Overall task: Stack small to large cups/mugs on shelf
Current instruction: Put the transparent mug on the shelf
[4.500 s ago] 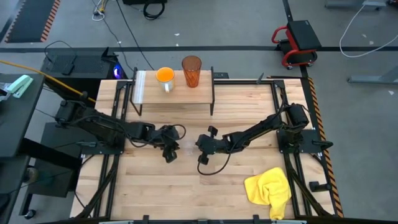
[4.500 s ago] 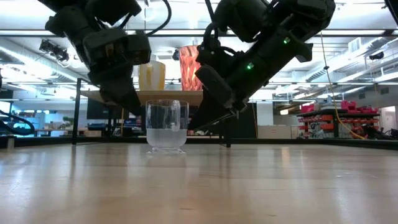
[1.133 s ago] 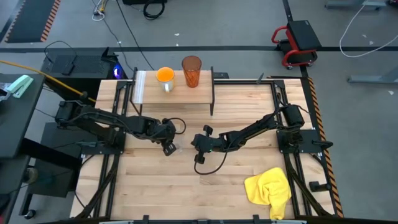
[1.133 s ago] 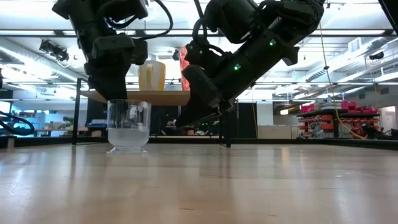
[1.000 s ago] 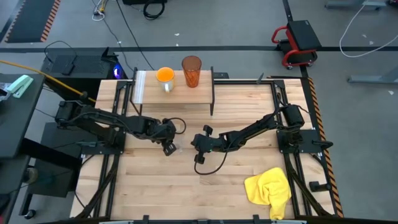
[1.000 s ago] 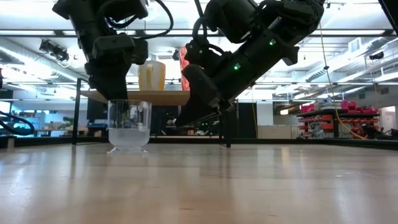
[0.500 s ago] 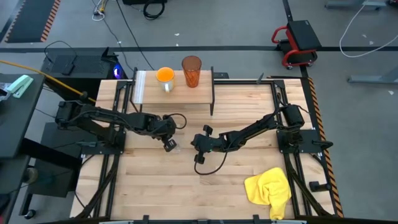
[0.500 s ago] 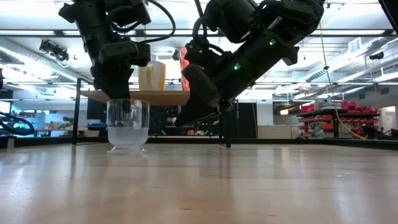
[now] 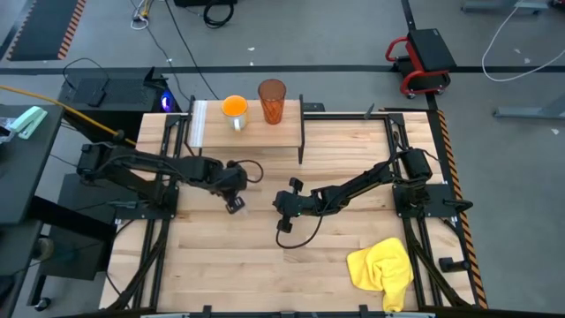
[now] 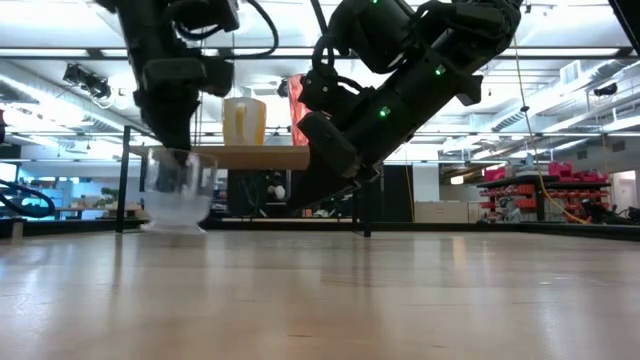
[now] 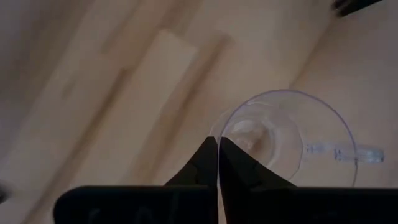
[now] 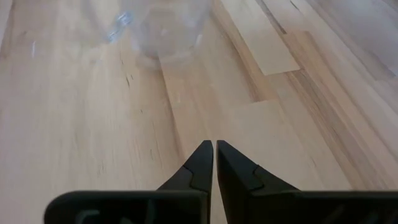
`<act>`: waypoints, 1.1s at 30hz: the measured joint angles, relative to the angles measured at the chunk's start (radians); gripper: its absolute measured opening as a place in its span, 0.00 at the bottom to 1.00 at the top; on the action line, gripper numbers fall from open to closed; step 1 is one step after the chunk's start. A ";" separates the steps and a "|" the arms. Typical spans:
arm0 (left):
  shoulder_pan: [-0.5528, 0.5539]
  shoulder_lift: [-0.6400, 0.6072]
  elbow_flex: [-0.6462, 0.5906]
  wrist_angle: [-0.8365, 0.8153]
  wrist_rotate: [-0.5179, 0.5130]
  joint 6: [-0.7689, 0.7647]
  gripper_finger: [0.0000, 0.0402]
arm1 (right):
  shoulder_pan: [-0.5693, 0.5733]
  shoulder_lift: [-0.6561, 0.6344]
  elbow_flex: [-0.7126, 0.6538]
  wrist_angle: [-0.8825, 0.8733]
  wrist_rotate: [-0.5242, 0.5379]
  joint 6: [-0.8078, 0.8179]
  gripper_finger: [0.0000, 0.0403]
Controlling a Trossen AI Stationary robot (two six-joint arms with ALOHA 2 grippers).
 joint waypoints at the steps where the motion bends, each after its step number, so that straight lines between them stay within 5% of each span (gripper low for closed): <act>1: 0.002 0.000 0.018 -0.043 -0.018 0.000 0.02 | 0.000 0.000 0.000 0.000 0.000 0.000 0.07; 15: 0.105 -0.012 0.302 -0.509 -0.179 0.001 0.01 | 0.001 0.000 0.000 -0.043 0.000 0.014 0.07; 33: 0.480 -0.240 0.374 -0.478 -0.164 0.292 0.02 | 0.000 0.000 0.000 -0.052 -0.011 0.013 0.07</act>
